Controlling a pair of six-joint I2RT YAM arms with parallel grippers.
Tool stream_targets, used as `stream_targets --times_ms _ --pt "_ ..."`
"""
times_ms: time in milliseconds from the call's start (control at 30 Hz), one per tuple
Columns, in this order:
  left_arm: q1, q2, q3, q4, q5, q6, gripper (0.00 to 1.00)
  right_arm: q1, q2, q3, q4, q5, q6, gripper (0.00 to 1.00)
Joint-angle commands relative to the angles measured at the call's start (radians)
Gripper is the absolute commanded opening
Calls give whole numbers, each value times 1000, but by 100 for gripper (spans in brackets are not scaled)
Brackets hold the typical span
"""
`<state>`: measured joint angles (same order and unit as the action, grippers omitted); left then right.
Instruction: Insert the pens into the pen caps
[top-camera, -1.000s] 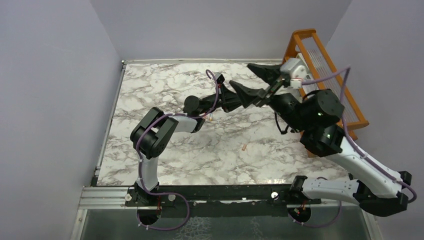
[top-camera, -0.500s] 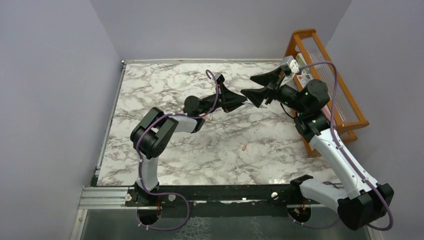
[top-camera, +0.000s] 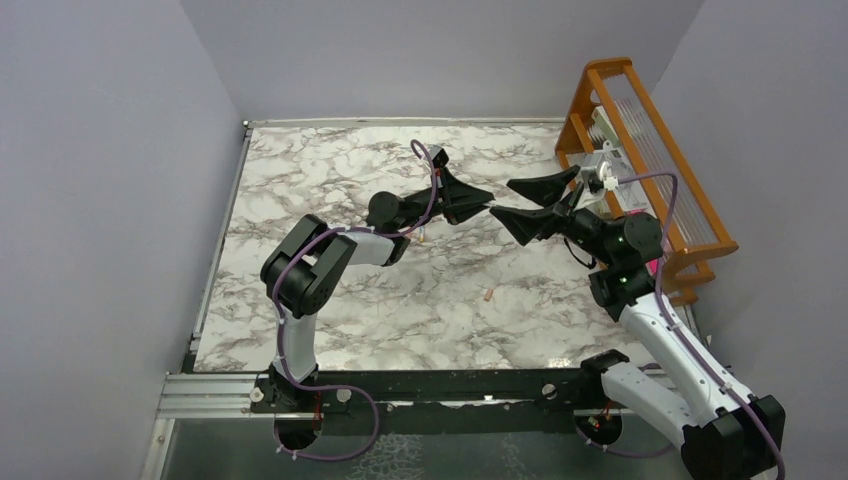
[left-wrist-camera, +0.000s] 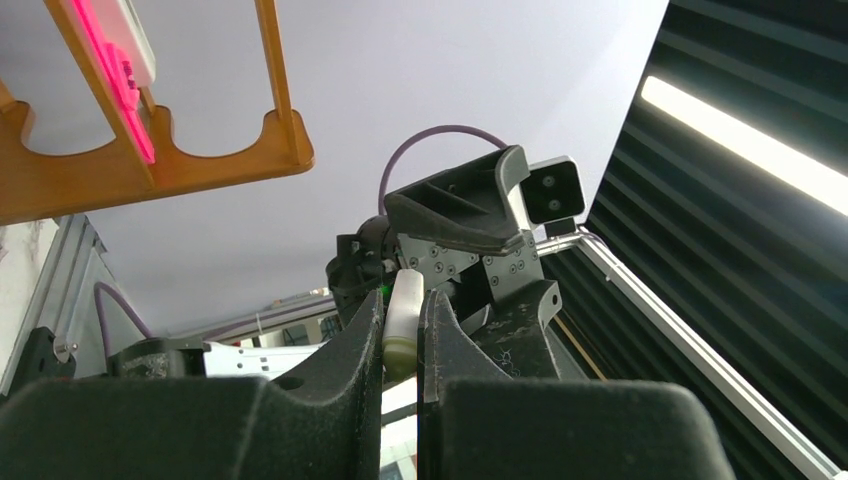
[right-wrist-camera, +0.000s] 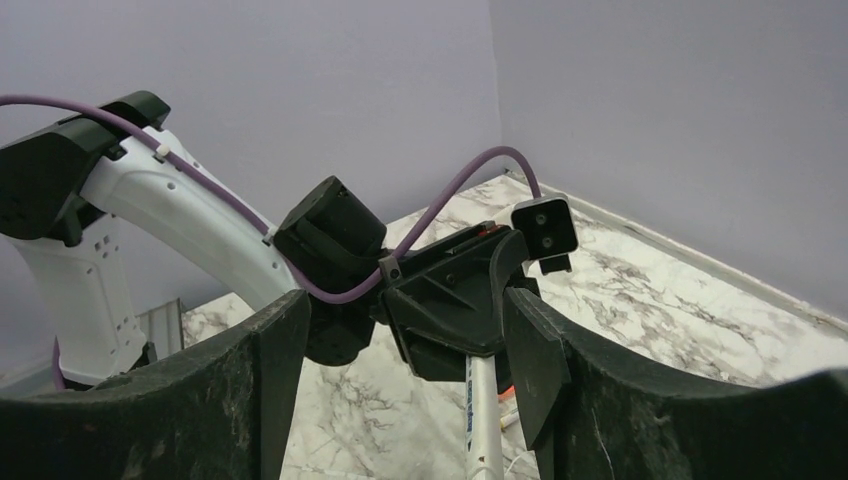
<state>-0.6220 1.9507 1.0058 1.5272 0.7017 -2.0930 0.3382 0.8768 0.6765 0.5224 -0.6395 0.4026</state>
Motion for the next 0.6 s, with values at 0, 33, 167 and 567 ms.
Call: stream_targets --times_ms 0,33,167,567 --pt "0 -33 6 242 -40 -190 0 -8 -16 -23 52 40 10 70" --pt "0 -33 4 241 -44 -189 0 -8 -22 -28 40 49 1 69" --pt "0 -40 -5 243 -57 -181 0 -10 -51 -58 6 85 -24 67" --pt "-4 -67 -6 242 -75 -164 0 -10 -32 -96 42 74 5 51"
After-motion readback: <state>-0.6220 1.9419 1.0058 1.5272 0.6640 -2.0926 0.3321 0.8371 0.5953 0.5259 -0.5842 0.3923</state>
